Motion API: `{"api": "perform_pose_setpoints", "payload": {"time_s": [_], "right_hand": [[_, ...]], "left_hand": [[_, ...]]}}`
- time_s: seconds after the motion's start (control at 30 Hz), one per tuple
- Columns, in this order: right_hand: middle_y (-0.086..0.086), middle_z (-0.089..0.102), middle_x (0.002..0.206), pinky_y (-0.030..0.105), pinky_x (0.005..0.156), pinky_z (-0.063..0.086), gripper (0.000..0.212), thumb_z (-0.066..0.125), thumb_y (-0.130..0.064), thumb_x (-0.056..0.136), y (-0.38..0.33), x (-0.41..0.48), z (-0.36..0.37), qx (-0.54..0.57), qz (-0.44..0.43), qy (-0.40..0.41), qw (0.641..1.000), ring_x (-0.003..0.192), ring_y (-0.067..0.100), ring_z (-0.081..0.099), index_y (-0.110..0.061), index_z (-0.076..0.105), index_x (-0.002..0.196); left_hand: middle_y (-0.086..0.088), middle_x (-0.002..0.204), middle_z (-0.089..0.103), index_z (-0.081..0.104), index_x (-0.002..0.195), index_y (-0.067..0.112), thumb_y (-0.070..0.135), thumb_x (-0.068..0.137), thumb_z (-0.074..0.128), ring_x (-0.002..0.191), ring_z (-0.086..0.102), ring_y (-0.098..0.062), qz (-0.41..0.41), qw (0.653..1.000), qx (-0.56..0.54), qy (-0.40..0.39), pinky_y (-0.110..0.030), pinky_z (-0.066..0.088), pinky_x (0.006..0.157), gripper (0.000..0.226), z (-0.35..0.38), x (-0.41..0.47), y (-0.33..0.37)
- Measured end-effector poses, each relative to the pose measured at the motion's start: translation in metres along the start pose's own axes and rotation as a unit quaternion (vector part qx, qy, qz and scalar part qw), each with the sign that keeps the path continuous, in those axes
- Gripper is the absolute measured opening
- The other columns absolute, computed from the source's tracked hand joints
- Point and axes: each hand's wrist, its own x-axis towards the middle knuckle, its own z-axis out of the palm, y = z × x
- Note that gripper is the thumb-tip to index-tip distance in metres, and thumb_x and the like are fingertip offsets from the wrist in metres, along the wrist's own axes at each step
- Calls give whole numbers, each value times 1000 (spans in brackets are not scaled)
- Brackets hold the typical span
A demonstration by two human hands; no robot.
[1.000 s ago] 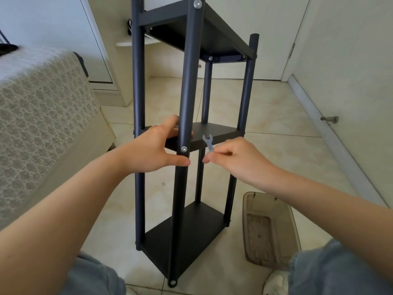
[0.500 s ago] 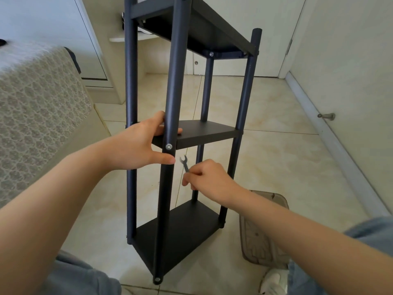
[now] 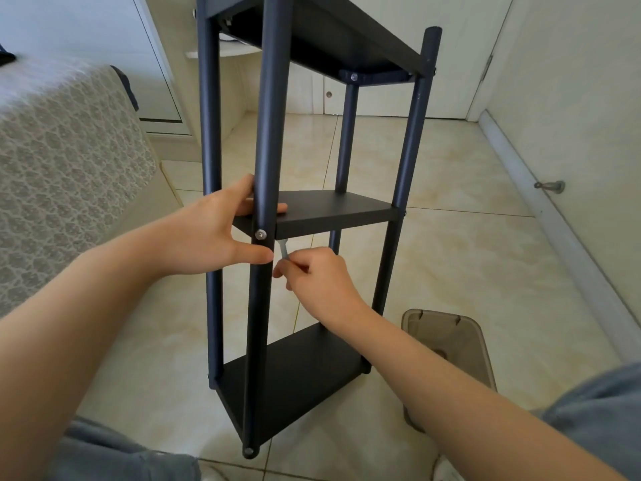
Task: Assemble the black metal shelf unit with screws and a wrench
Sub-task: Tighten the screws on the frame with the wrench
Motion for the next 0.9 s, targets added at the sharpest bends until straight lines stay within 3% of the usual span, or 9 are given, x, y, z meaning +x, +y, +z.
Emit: {"api": "perform_pose_setpoints", "payload": {"time_s": [0.13,0.3,0.5,0.6,0.73,0.9], "right_hand": [[-17,53,64,1,59,39,21,55,-16,99,-5,6,6,12,-42,30,999,63,6,55,-20,66,82],[-21,51,68,-3,63,37,19,56,-16,99,-1,9,17,25,-63,58,996,65,1,53,-7,73,98],[-14,54,64,0,61,36,21,59,-14,97,1,18,24,71,-76,62,993,61,-12,53,-6,71,82],[-15,55,65,2,63,36,22,58,-12,97,4,22,31,98,-90,87,987,63,-11,53,-15,65,77],[-7,59,74,3,69,38,17,59,-9,96,8,28,44,108,-106,140,979,67,-7,54,-2,72,86],[-6,58,80,4,75,41,12,60,-4,94,11,42,57,134,-83,174,972,71,-2,53,0,70,88]], "left_hand": [[28,124,58,38,143,31,15,78,83,103,47,33,1,1000,-4,1,10,33,76,81,-2,-1,-2],[23,127,63,42,139,30,13,77,83,111,52,24,-11,1000,-12,8,4,39,80,77,-4,-3,-6],[22,124,63,43,137,31,10,75,84,116,50,19,-18,1000,-2,23,4,39,79,78,-6,0,-8],[20,126,62,42,137,30,11,75,84,118,52,13,-17,1000,9,23,-5,43,81,77,-7,2,-9],[22,124,63,44,136,33,16,72,84,118,53,10,-14,1000,9,25,-12,39,88,77,-9,5,-9],[23,124,65,45,135,36,20,67,82,119,56,9,-4,1000,6,26,-19,40,98,79,-11,9,-12]]}}
